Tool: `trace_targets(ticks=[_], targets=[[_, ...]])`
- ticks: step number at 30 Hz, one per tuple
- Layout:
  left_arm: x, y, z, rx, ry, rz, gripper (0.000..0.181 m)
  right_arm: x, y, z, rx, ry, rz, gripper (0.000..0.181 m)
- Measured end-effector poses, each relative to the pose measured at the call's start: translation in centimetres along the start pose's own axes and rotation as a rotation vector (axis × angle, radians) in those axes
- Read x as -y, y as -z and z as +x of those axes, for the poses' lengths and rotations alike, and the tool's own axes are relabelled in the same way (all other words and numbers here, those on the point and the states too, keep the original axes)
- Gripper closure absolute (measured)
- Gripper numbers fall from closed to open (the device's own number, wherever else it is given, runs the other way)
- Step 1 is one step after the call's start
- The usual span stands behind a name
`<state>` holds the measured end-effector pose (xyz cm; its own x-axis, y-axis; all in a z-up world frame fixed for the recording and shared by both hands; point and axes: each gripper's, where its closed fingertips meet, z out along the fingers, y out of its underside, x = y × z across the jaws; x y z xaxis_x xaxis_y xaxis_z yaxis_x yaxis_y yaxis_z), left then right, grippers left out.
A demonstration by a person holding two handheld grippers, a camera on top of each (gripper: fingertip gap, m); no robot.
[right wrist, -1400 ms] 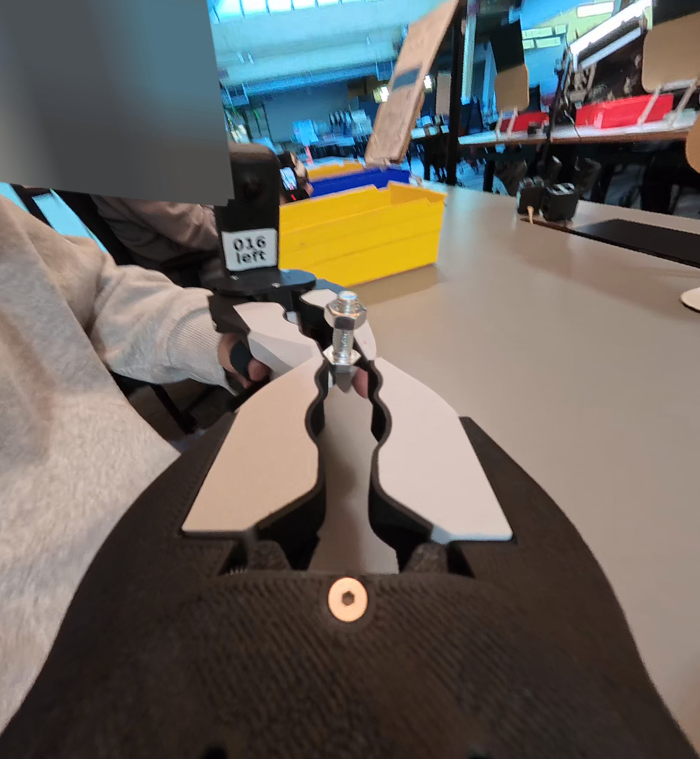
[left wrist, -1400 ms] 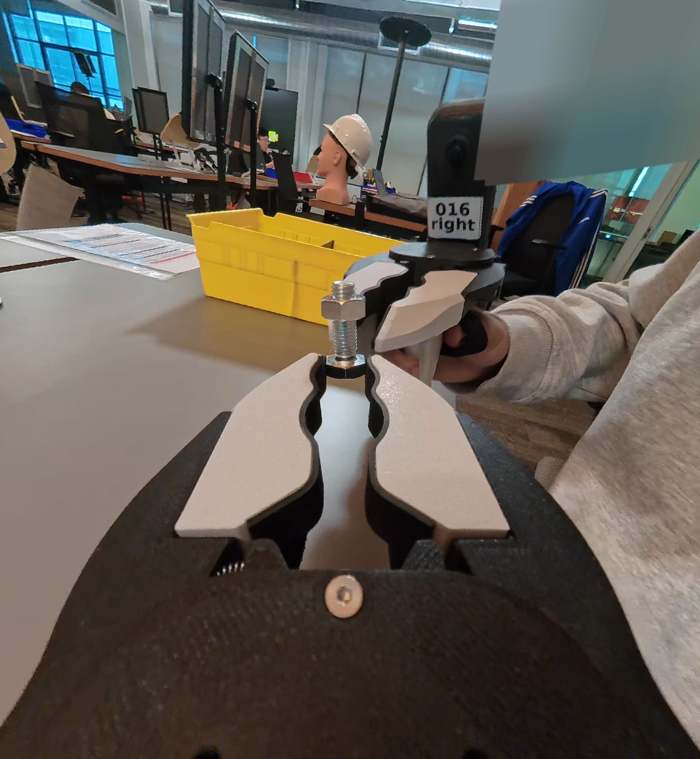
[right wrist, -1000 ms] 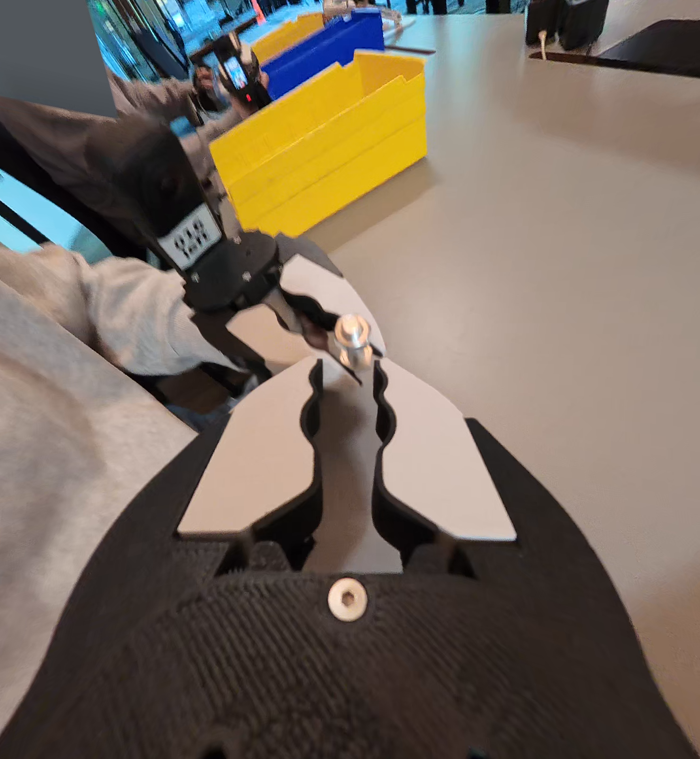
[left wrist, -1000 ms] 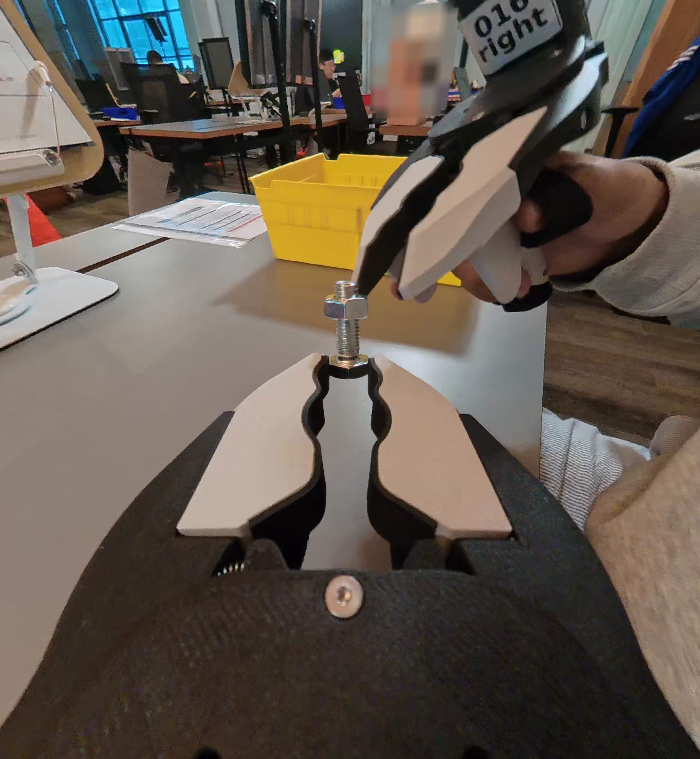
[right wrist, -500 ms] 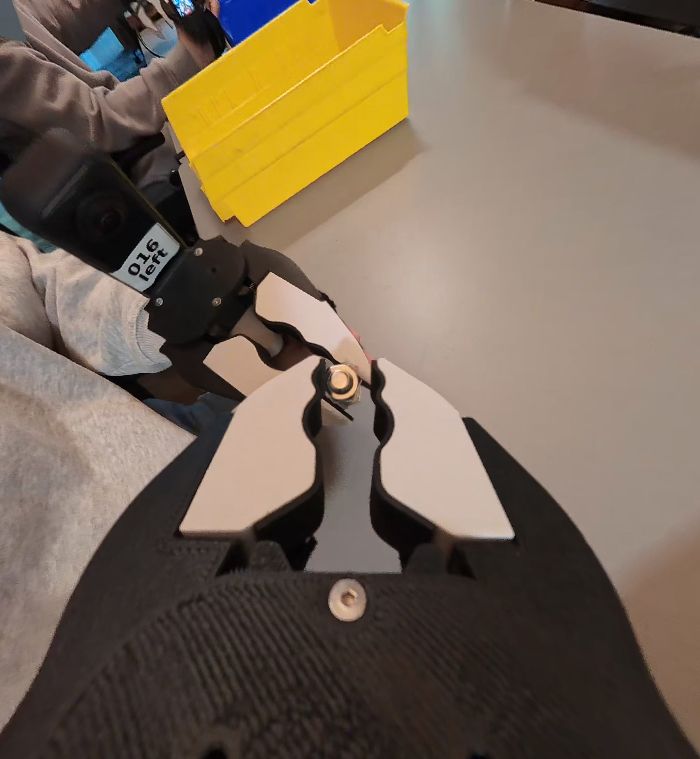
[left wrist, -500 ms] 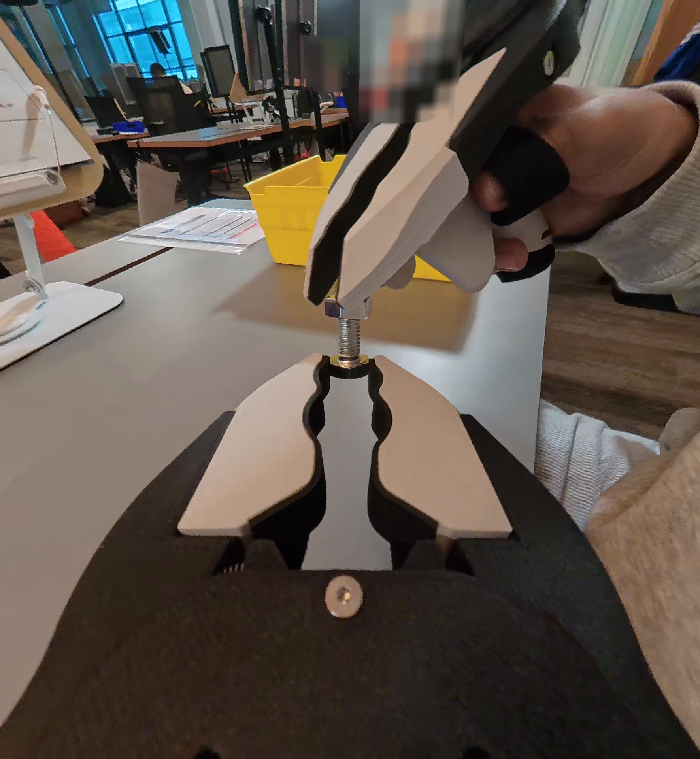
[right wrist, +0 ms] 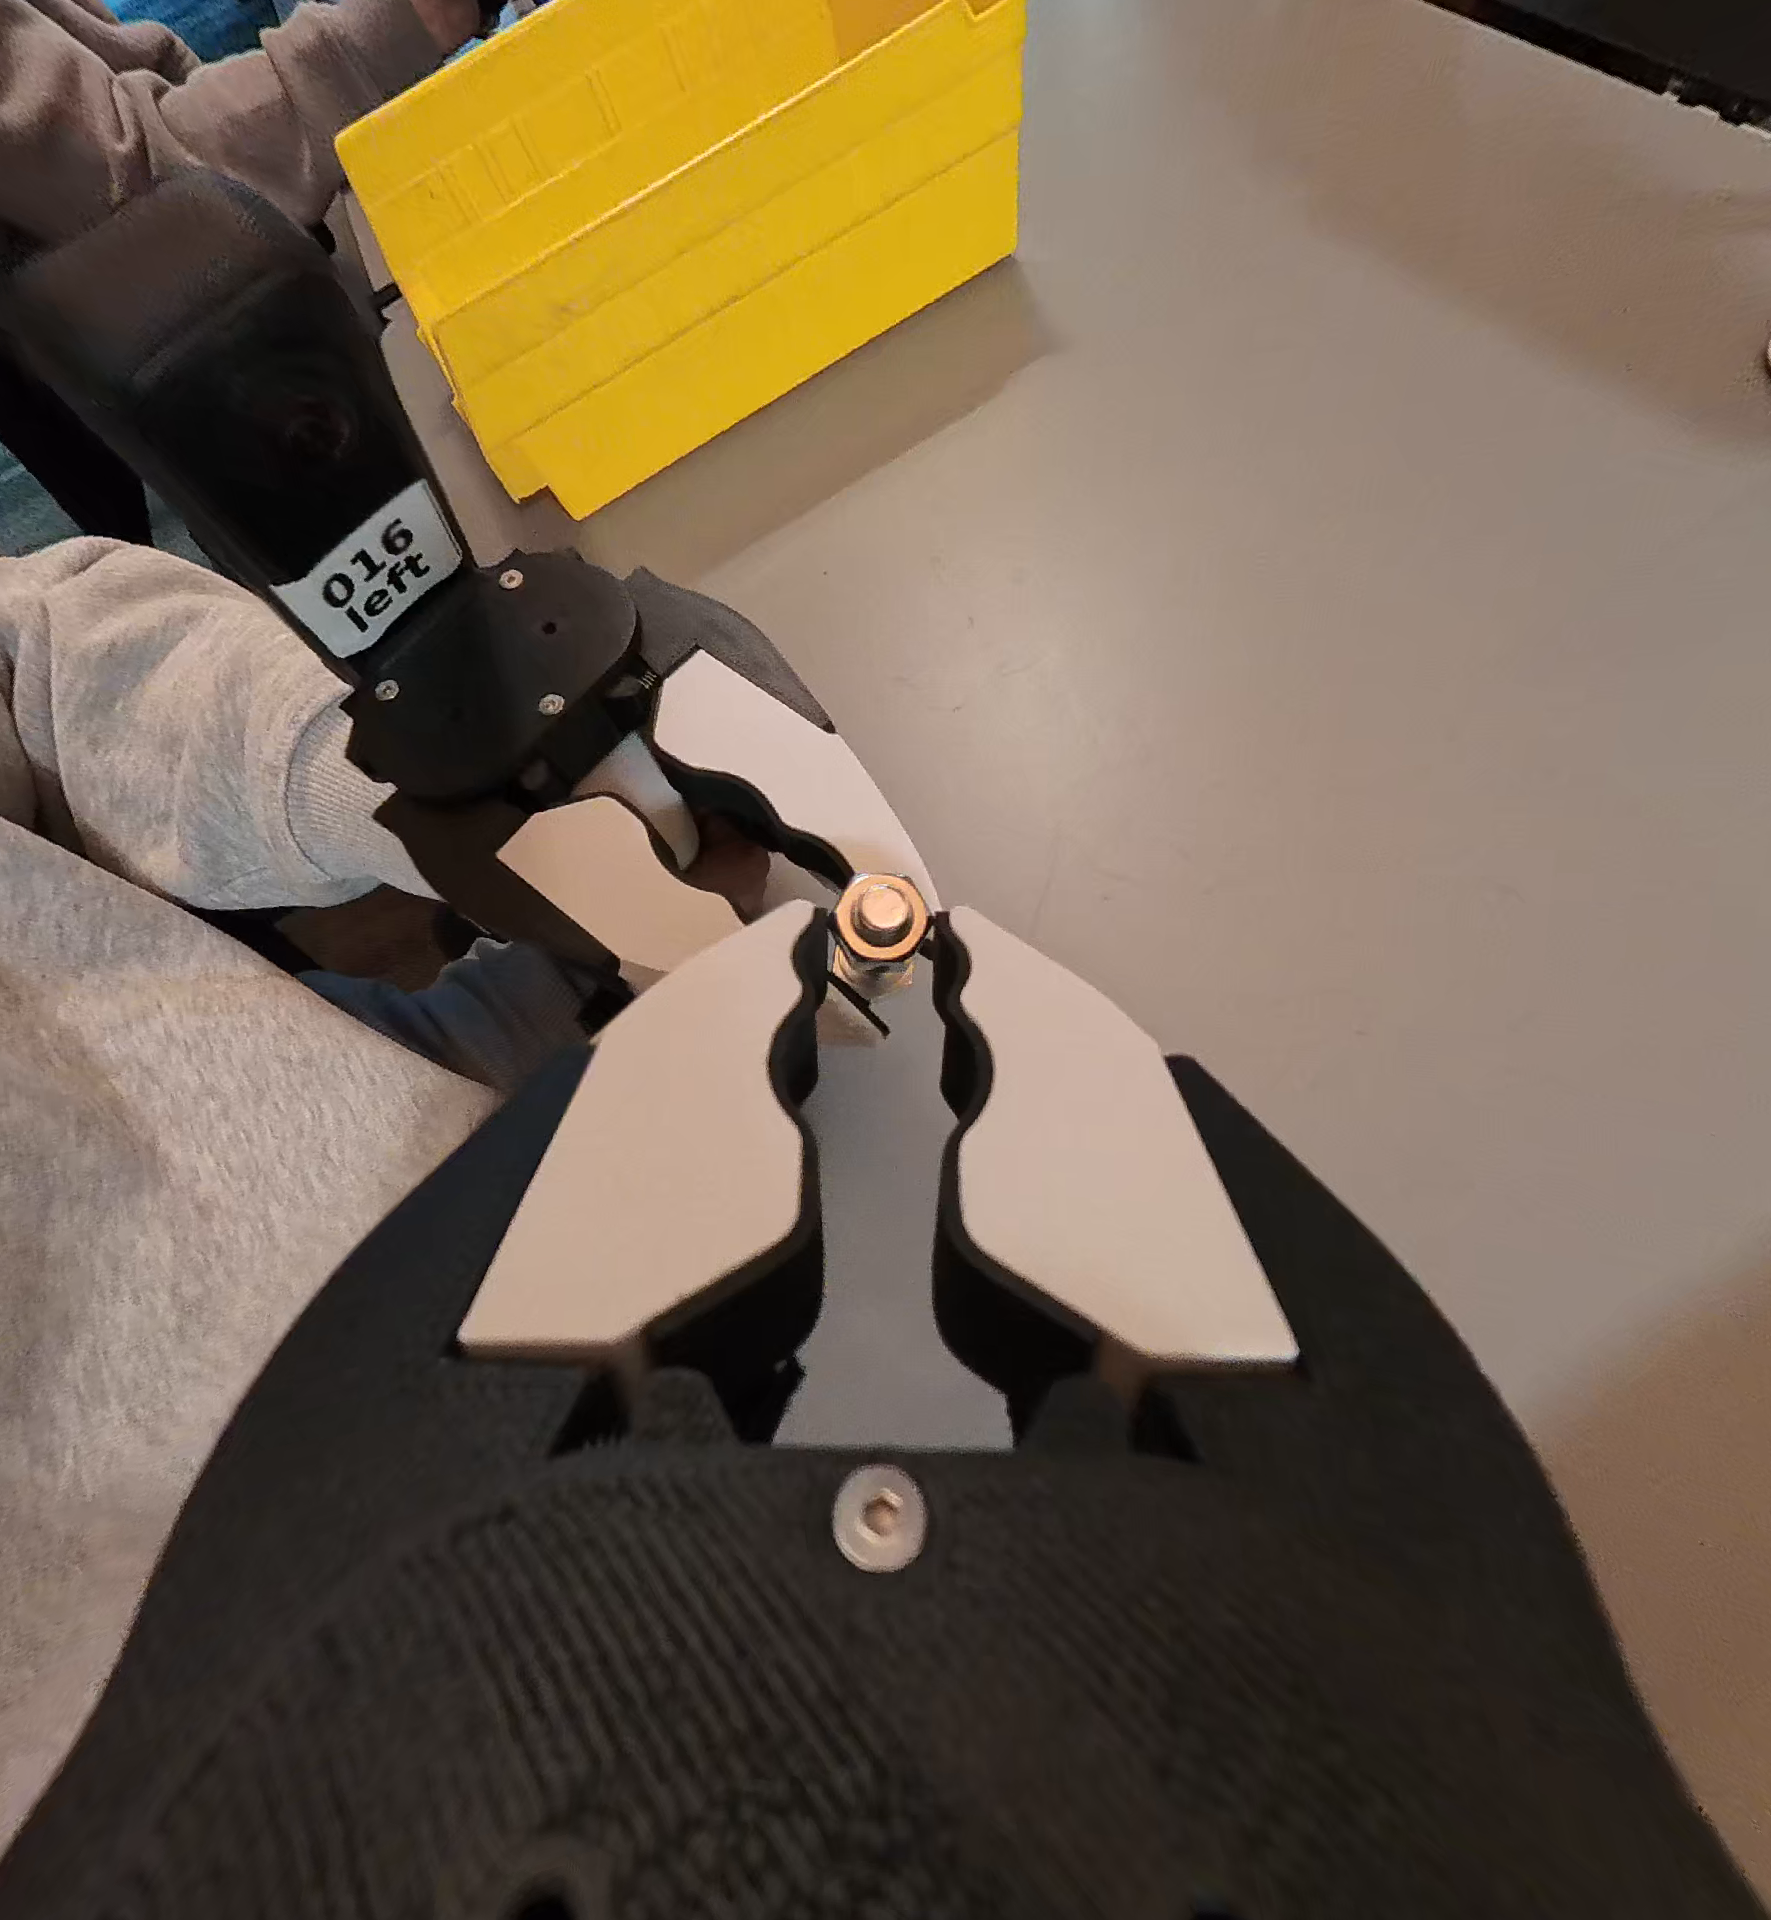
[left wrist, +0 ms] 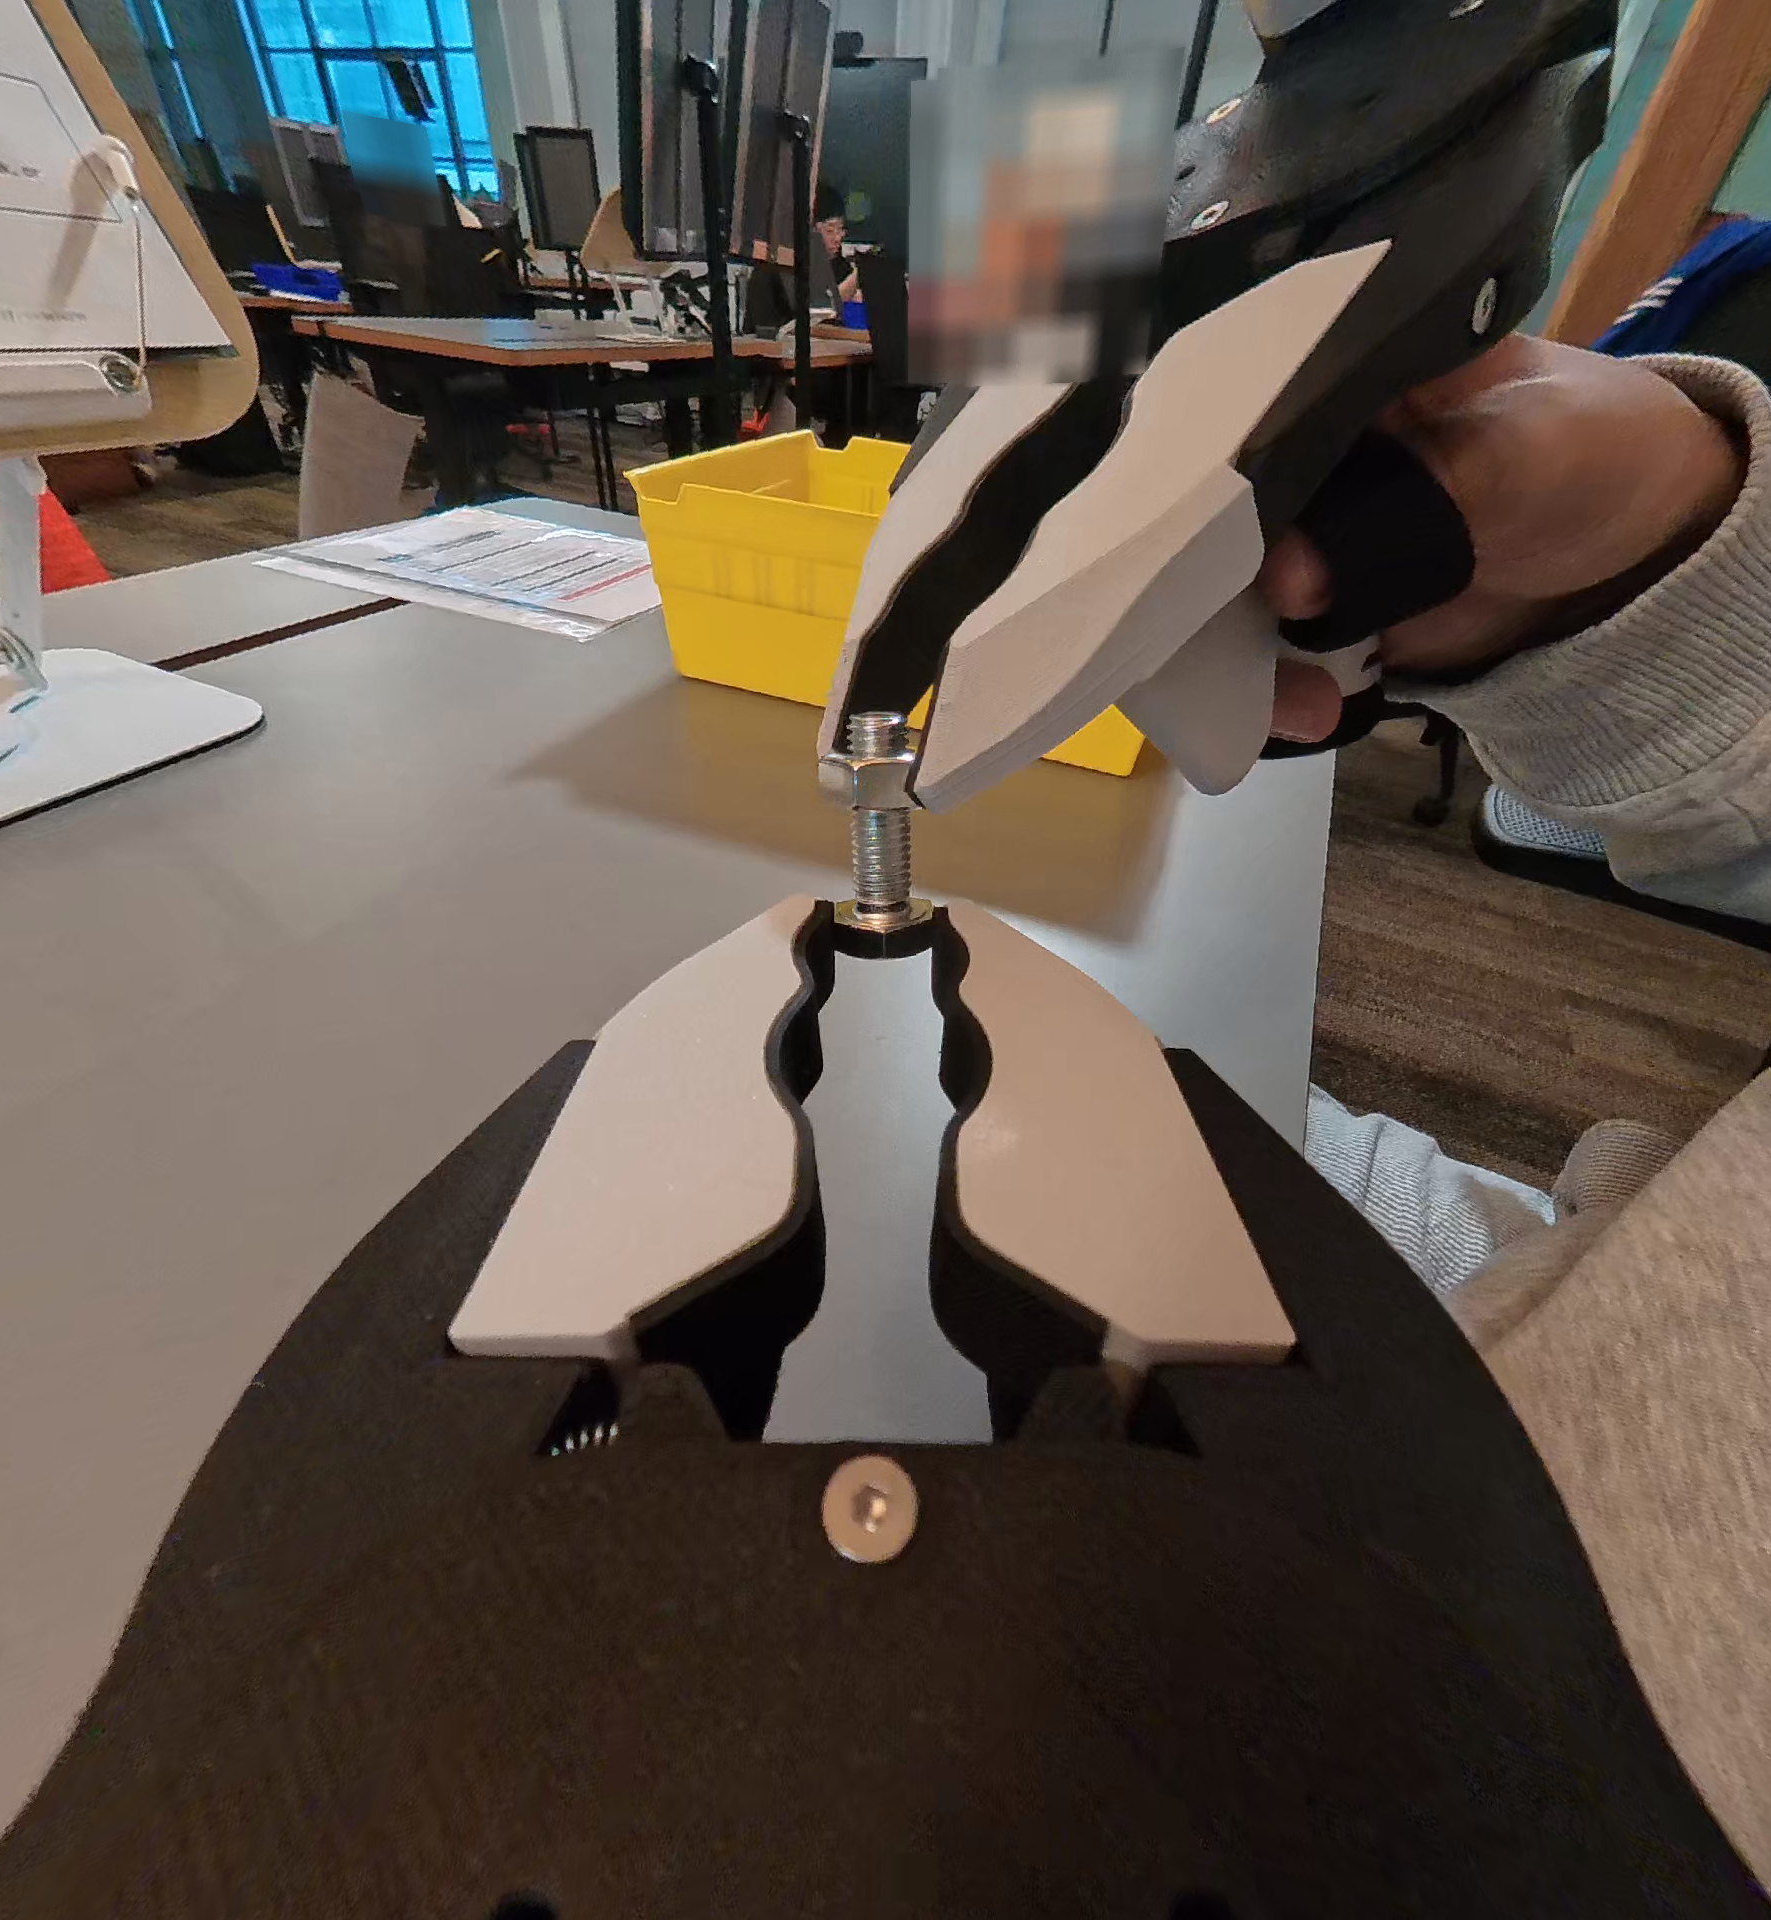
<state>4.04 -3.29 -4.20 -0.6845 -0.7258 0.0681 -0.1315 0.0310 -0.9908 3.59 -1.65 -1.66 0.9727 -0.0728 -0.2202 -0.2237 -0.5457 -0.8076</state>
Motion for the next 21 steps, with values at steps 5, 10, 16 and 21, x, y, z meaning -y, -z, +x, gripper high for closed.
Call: trace_targets(ticks=[5, 10, 16, 21], targets=[[0.3, 0.0, 0.7, -0.054, 0.014, 0.025, 0.163, -0.1, 0.5, -0.6, 0.036, 0.099, -0.058, 0.162], [1.2, 0.4, 2.5, -0.192, 0.064, 0.09, 0.163, 0.0, 1.6, -2.0, 0.174, 0.16, -0.116, 0.162], [1.1, 0.3, 3.0, -0.205, 0.043, 0.083, 0.163, -0.2, 1.7, -2.7, 0.193, 0.196, -0.139, 0.156], [0.7, 0.1, 3.1, -0.197, 0.042, 0.066, 0.163, -0.8, 1.1, -3.3, 0.128, 0.329, -0.218, 0.141]])
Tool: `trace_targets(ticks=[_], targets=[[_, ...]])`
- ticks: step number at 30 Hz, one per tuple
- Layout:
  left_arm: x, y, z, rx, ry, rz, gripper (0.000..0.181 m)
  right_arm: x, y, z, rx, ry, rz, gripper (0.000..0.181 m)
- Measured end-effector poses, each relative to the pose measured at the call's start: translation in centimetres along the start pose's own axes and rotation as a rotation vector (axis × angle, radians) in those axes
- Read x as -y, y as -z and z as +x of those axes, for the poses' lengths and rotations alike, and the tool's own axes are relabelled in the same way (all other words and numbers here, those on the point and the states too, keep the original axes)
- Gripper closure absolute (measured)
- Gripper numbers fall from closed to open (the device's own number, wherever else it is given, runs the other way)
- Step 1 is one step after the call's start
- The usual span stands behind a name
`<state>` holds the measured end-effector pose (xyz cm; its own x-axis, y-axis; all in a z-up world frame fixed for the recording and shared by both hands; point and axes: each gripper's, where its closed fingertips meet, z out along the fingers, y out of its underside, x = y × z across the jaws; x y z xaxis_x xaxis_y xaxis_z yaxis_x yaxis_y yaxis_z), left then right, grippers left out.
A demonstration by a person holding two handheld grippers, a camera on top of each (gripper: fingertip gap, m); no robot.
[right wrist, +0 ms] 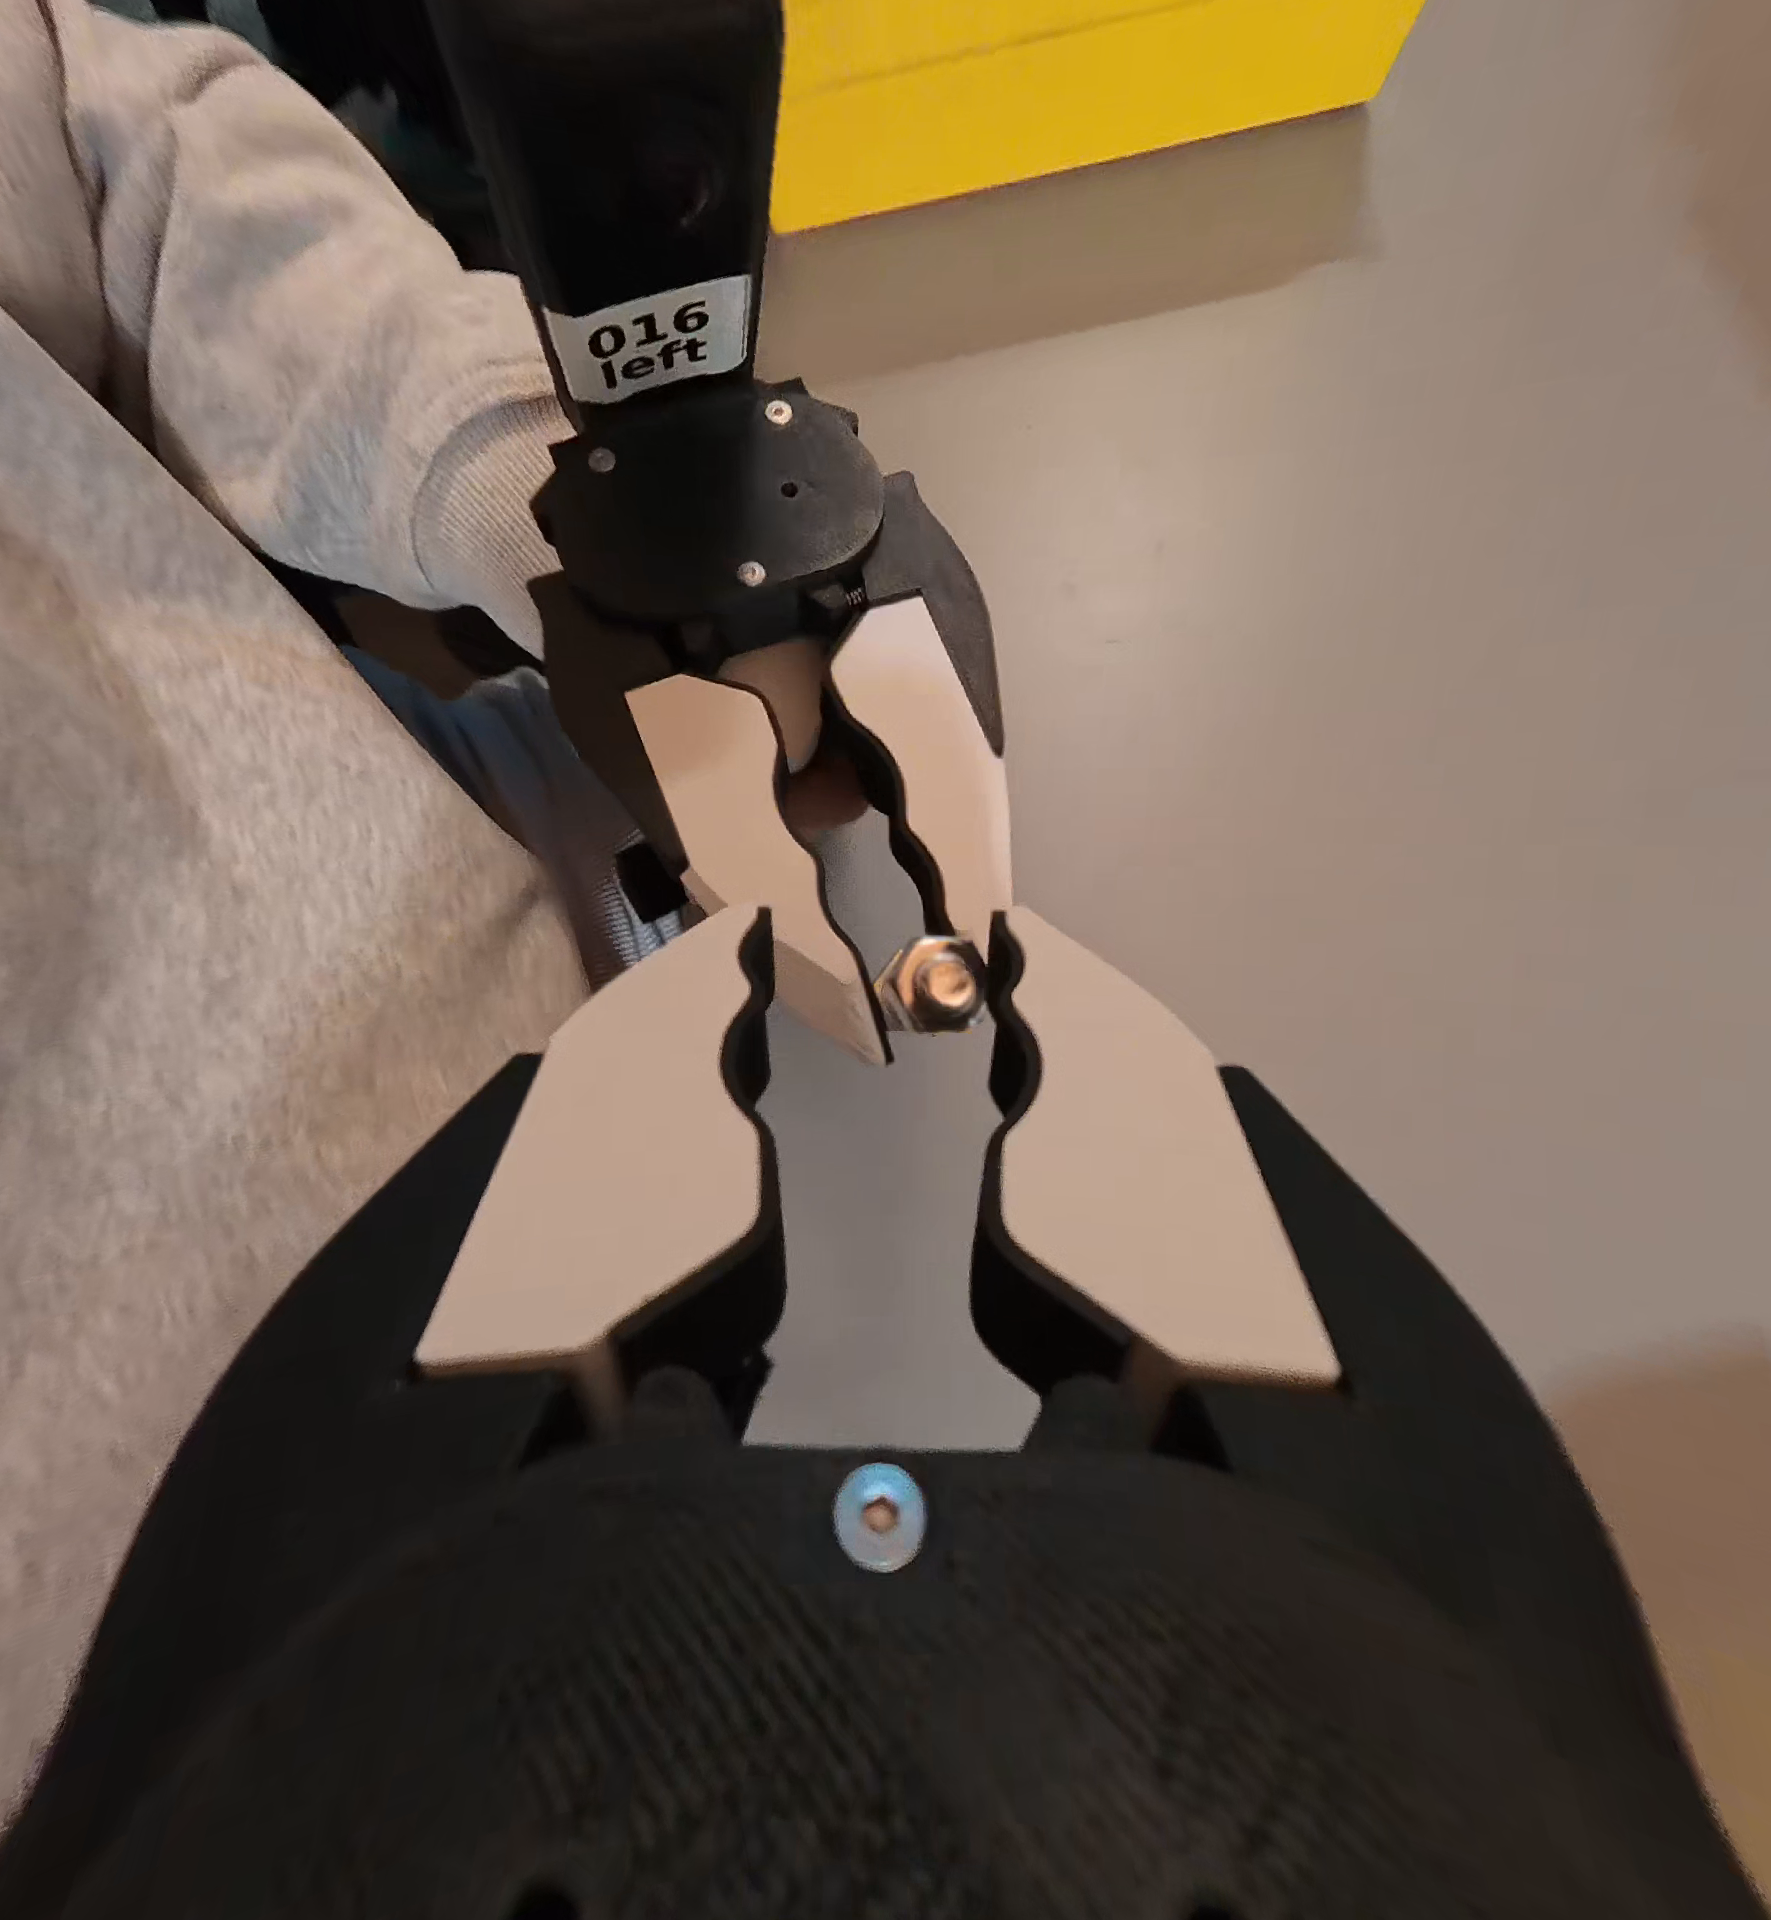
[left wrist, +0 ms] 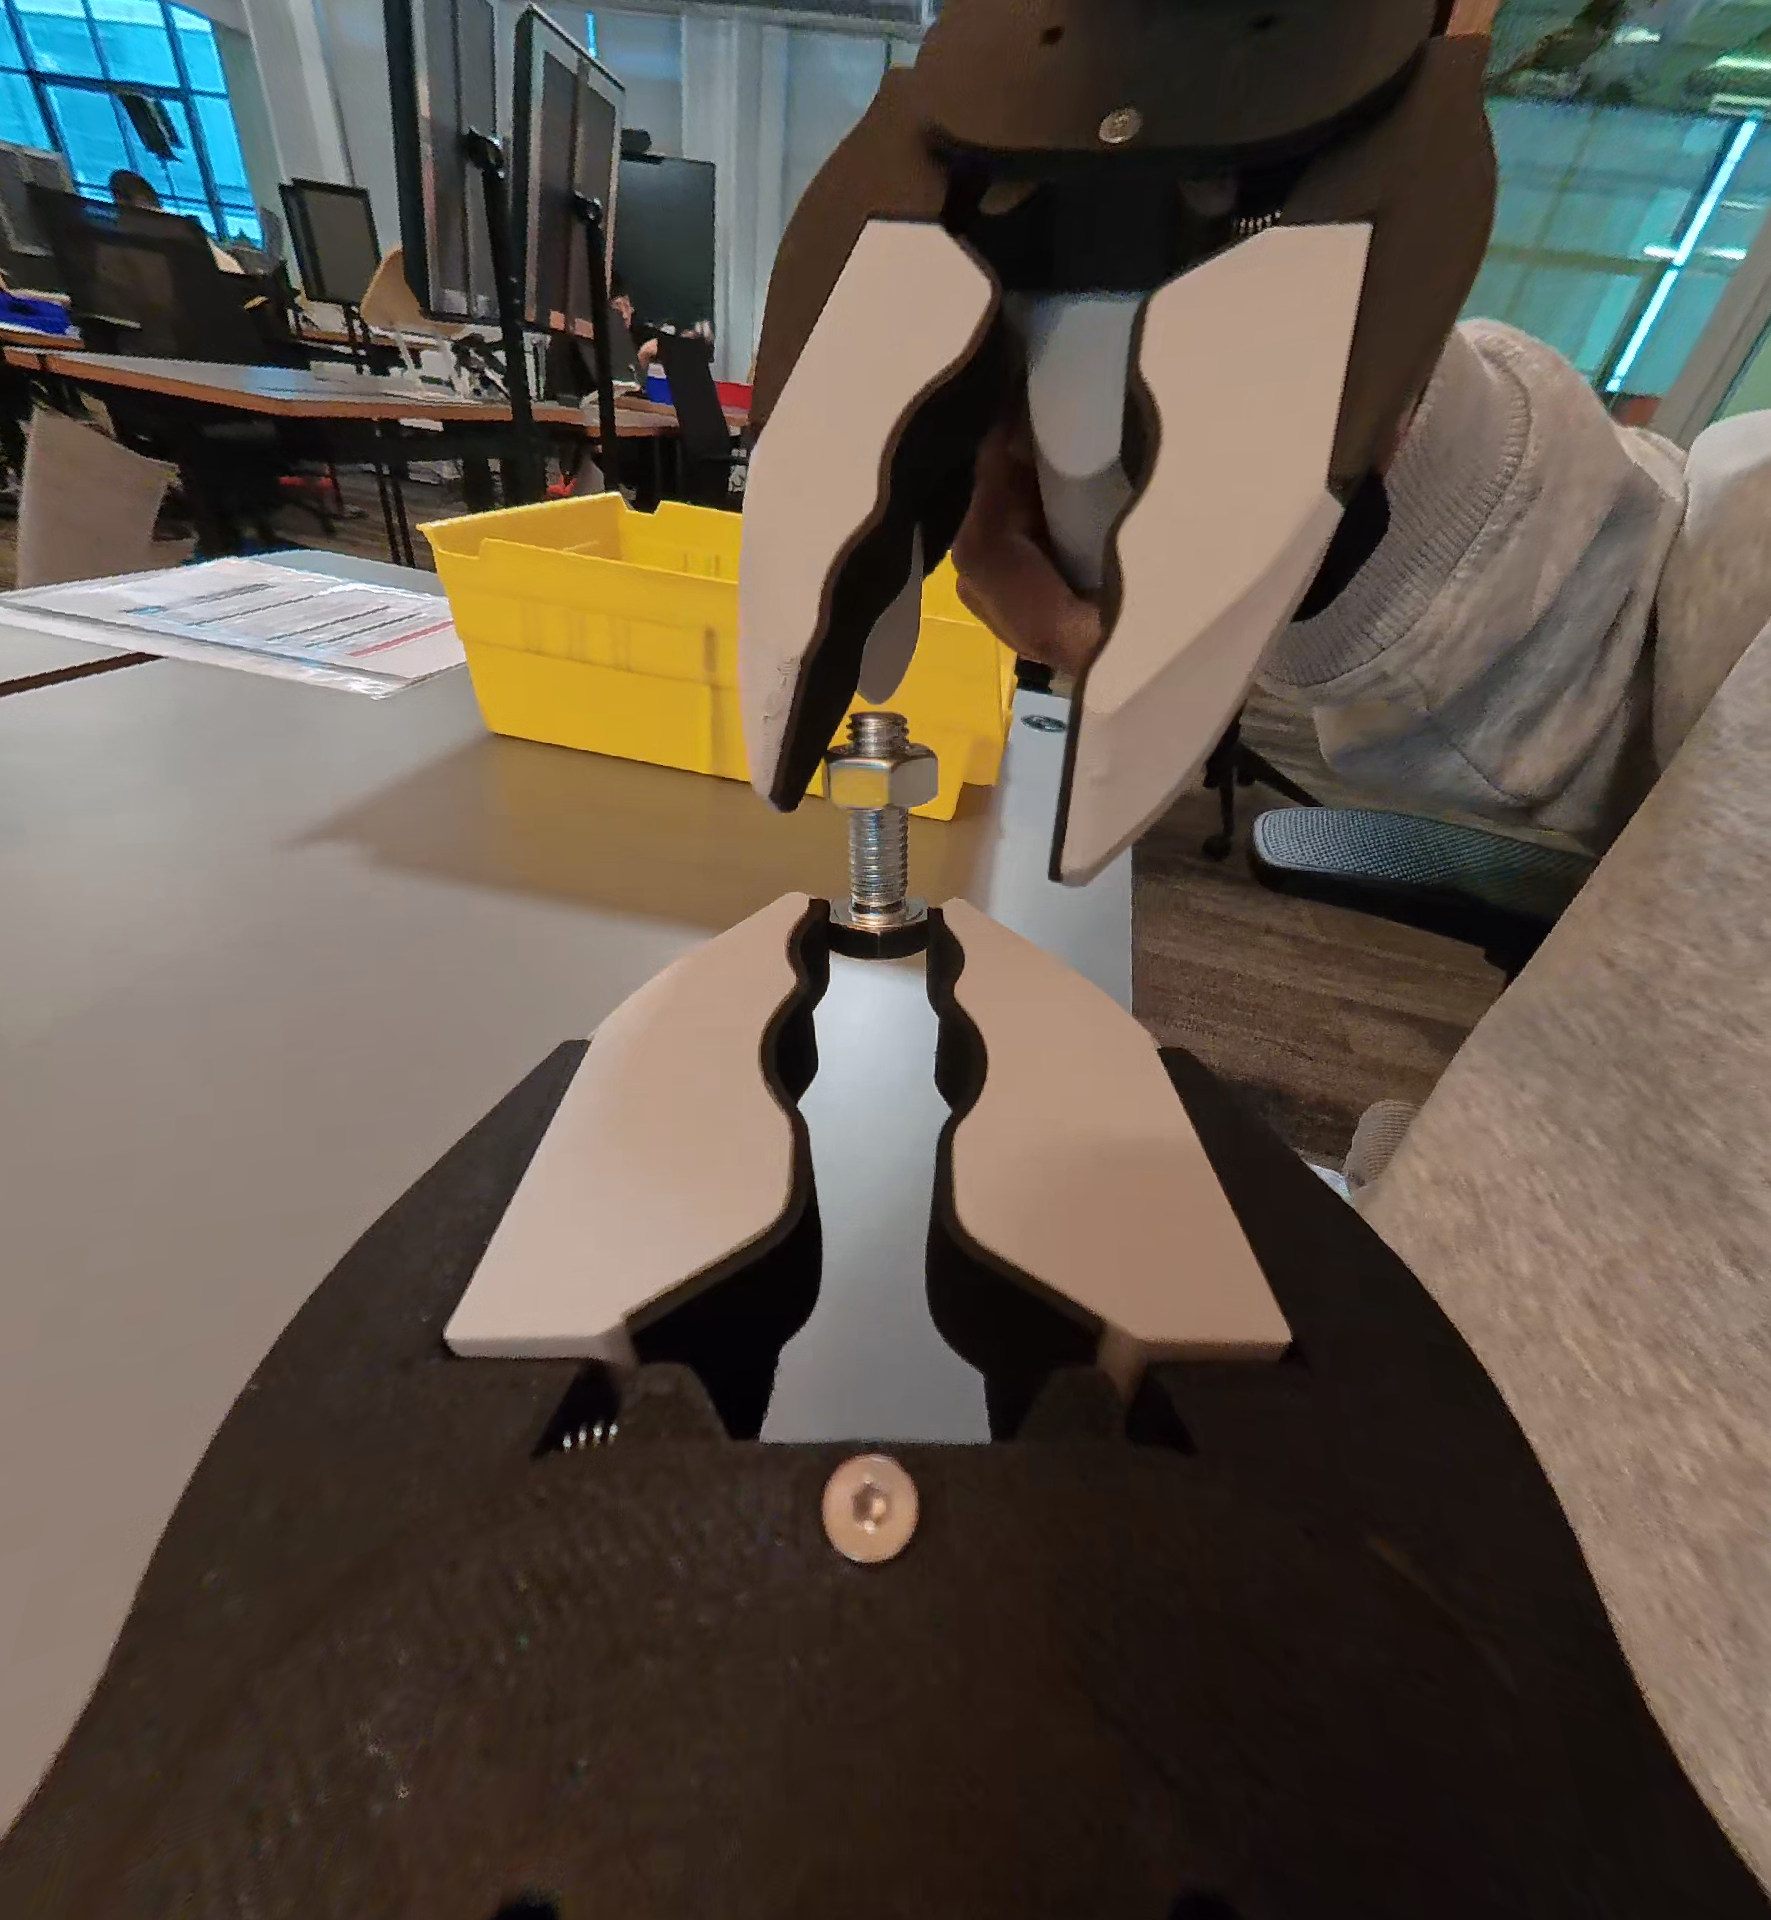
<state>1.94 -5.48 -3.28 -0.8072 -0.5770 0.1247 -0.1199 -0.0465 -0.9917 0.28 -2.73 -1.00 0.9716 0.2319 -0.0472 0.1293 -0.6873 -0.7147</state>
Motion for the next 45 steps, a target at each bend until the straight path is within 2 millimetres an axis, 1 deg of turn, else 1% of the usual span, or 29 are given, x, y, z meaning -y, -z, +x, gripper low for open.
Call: trace_targets(ticks=[5, 11, 15, 18, 22, 24, 27, 31, 33, 45], targets=[[0.0, 0.0, -0.2, 0.013, -0.006, -0.004, 0.163, 0.2, -0.3, -0.7, -0.029, 0.094, -0.036, 0.142], [0.0, 0.2, -1.2, 0.05, 0.031, 0.009, 0.163, 0.1, -0.1, -0.9, -0.046, 0.106, -0.076, 0.144], [0.3, 0.4, -1.6, 0.064, 0.035, 0.03, 0.163, 0.7, 0.9, -0.4, -0.086, 0.112, -0.043, 0.147], [0.8, 0.6, -1.6, 0.061, 0.029, 0.062, 0.163, 1.4, 1.9, 0.4, -0.129, 0.095, 0.005, 0.151], [1.3, 0.7, -1.2, 0.046, 0.019, 0.098, 0.163, 1.3, 2.7, 1.5, -0.15, 0.034, 0.041, 0.152], [1.4, 0.7, -1.1, 0.042, 0.011, 0.106, 0.163, 1.2, 2.6, 1.6, -0.126, -0.005, 0.06, 0.153], [1.5, 0.8, -1.0, 0.037, 0.004, 0.115, 0.163, 0.6, 2.2, 1.6, -0.094, -0.05, 0.064, 0.148], [1.3, 0.7, -1.0, 0.03, 0.0, 0.107, 0.163, 0.2, 1.6, 1.3, -0.057, -0.071, 0.07, 0.147], [1.2, 0.6, -0.9, 0.023, 0.001, 0.102, 0.163, 0.1, 1.3, 0.8, -0.028, -0.067, 0.062, 0.146], [0.6, 0.3, -0.6, 0.003, -0.013, 0.071, 0.163, 0.6, 0.6, 0.4, -0.021, -0.017, 0.096, 0.144]])
